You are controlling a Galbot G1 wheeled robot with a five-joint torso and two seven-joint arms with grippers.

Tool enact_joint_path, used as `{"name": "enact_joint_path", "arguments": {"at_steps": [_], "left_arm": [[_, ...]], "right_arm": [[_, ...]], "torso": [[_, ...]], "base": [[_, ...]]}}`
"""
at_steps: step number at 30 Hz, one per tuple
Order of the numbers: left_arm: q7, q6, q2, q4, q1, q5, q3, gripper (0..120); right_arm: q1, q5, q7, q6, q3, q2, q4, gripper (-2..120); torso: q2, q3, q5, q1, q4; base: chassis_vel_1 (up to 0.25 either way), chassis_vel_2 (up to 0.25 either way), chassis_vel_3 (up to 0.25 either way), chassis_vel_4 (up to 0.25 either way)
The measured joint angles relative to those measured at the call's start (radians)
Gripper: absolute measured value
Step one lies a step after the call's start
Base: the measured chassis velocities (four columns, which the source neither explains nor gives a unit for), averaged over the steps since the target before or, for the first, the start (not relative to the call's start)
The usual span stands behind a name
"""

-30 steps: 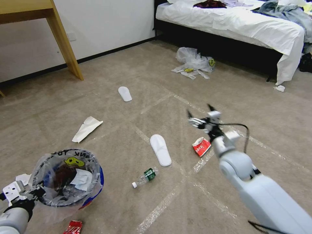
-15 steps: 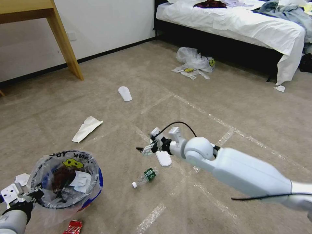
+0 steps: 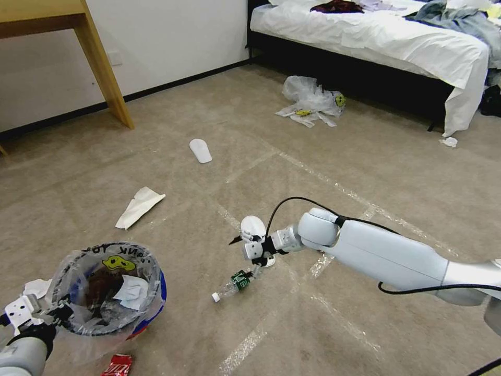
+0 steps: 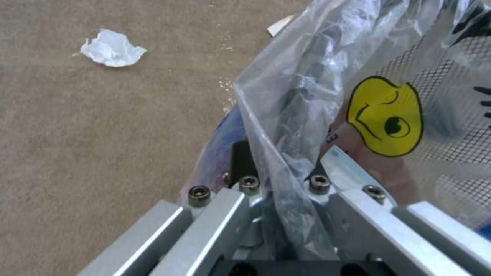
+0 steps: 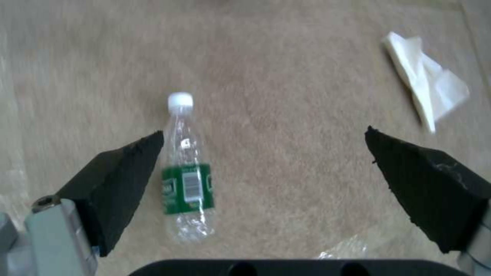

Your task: Pick up the trash bin and place the garbage on the floor into it.

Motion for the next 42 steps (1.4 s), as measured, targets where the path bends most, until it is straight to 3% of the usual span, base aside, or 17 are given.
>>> {"name": "enact_joint_path", "arguments": {"at_steps": [7, 9, 11, 16, 32, 42], "left_arm": [[0.003, -0.003, -0.009, 0.006, 0.000, 0.016, 0.003, 1], [0.003, -0.003, -0.011, 0.007, 0.000, 0.017, 0.004, 1], [0.004, -0.004, -0.015, 0.010, 0.000, 0.024, 0.006, 1], [0.005, -0.006, -0.019, 0.018, -0.005, 0.029, 0.006, 1], [0.007, -0.008, -0.022, 0.023, -0.005, 0.025, 0.000, 1], [0.007, -0.010, -0.023, 0.019, -0.003, 0.022, 0.001, 1]], "right_arm": [[-0.011, -0.038, -0.047, -0.016, -0.015, 0.032, -0.029, 100], [-0.014, -0.038, -0.044, -0.028, -0.024, 0.032, -0.028, 100], [-0.029, -0.034, 0.002, -0.094, -0.066, 0.029, -0.024, 100], [-0.052, -0.060, 0.021, -0.132, -0.092, 0.051, -0.068, 100], [-0.104, -0.173, 0.035, -0.074, -0.099, 0.242, -0.305, 97], [-0.129, -0.204, 0.045, -0.045, -0.081, 0.279, -0.387, 89]], "torso": [[0.000, 0.000, 0.0001, 0.000, -0.0002], [0.000, 0.000, 0.0000, 0.000, -0.0001], [0.000, 0.000, 0.0001, 0.000, -0.0005], [0.000, 0.000, 0.0000, 0.000, -0.0002], [0.000, 0.000, -0.0001, 0.000, -0.0003], [0.000, 0.000, 0.0000, 0.000, -0.0004]], "base": [[0.000, 0.000, 0.000, 0.000], [0.000, 0.000, 0.000, 0.000], [0.000, 0.000, 0.000, 0.000], [0.000, 0.000, 0.000, 0.000], [0.000, 0.000, 0.000, 0.000], [0.000, 0.000, 0.000, 0.000]]}}
